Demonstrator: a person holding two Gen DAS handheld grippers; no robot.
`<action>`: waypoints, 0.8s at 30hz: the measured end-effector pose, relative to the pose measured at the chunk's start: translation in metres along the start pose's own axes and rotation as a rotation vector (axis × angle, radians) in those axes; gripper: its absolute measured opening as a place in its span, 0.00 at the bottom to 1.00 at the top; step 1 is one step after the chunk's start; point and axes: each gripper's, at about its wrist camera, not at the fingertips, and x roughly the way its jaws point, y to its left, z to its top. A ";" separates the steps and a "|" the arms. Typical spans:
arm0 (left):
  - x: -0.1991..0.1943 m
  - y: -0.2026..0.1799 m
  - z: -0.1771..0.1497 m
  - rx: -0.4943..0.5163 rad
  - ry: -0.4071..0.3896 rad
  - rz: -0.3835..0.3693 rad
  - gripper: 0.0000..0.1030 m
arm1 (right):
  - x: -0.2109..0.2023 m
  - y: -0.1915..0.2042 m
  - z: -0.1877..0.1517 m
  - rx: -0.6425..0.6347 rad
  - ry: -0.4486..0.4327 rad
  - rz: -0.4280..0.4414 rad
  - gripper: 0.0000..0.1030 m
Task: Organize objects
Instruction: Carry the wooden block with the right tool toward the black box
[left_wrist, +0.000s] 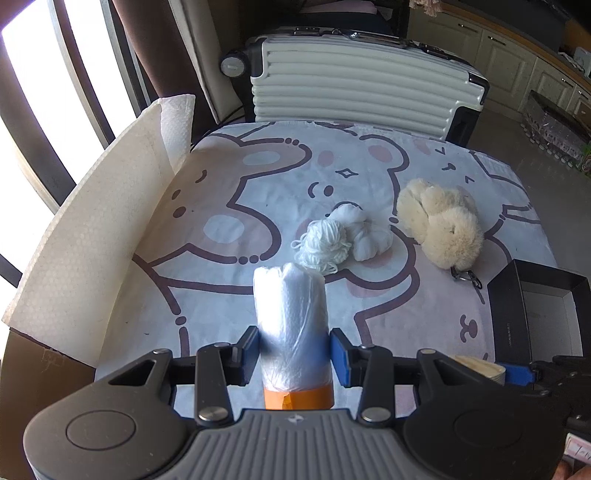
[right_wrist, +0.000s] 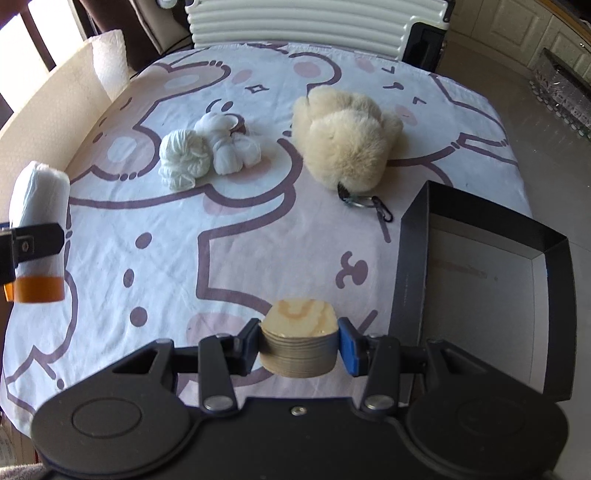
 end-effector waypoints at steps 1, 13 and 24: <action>0.000 -0.001 0.000 0.004 0.000 -0.002 0.41 | 0.004 0.003 -0.002 -0.020 0.025 0.009 0.44; 0.003 -0.001 -0.002 0.024 0.008 -0.019 0.41 | 0.032 0.015 -0.019 -0.112 0.187 -0.039 0.46; 0.012 -0.003 -0.001 0.059 0.023 -0.035 0.41 | 0.056 0.022 -0.026 -0.161 0.257 -0.077 0.46</action>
